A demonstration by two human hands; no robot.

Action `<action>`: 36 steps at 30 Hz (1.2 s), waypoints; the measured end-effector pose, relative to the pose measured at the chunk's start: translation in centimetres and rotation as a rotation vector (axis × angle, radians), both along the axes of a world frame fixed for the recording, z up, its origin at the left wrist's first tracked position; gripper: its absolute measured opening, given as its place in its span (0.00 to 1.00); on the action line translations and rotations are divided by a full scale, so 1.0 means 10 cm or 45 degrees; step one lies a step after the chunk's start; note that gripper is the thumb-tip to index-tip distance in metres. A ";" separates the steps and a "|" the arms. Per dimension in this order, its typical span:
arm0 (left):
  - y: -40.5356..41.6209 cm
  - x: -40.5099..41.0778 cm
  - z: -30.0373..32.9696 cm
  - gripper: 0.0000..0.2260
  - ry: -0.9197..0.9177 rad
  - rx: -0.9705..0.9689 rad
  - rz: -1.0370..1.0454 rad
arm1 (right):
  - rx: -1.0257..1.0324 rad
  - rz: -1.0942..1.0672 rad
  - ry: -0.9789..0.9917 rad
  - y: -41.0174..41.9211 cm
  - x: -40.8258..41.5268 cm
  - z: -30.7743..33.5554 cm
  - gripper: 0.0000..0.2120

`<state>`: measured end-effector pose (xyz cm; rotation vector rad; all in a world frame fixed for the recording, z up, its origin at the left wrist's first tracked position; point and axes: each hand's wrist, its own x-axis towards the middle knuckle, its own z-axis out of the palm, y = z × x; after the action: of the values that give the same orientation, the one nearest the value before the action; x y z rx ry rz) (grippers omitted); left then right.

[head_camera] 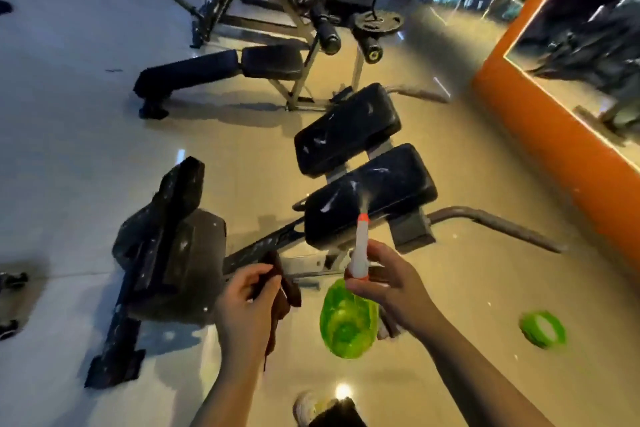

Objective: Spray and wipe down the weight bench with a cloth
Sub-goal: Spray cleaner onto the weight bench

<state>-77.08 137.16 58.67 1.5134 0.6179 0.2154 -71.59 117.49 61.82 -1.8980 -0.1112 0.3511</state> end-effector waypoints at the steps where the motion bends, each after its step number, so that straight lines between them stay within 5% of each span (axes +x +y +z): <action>1: -0.14 0.05 0.10 0.13 -0.032 -0.008 -0.035 | 0.010 -0.046 0.003 -0.18 -0.01 0.08 0.28; 11: -1.63 0.24 0.47 0.11 -0.073 0.021 -0.284 | 0.313 -0.798 0.046 -2.32 -0.30 0.06 0.12; 16: -2.47 0.25 0.45 0.09 -0.004 0.052 -0.241 | 0.252 -0.516 0.131 -2.93 -0.21 -0.02 0.24; 20: -2.97 0.24 0.45 0.10 0.004 0.117 -0.195 | 0.090 -0.178 0.204 -3.04 -0.09 -0.13 0.23; 30: -3.48 0.26 0.41 0.10 0.104 0.180 -0.214 | 0.407 -0.797 0.319 -3.81 -0.01 -0.42 0.19; 36: -3.60 0.43 0.41 0.07 0.142 0.216 -0.374 | 0.295 -0.534 0.296 -3.82 -0.08 -0.46 0.24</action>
<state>-72.78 101.11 62.77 1.7681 0.4663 -0.0434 -72.34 79.31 57.24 -1.5891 0.3818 0.2561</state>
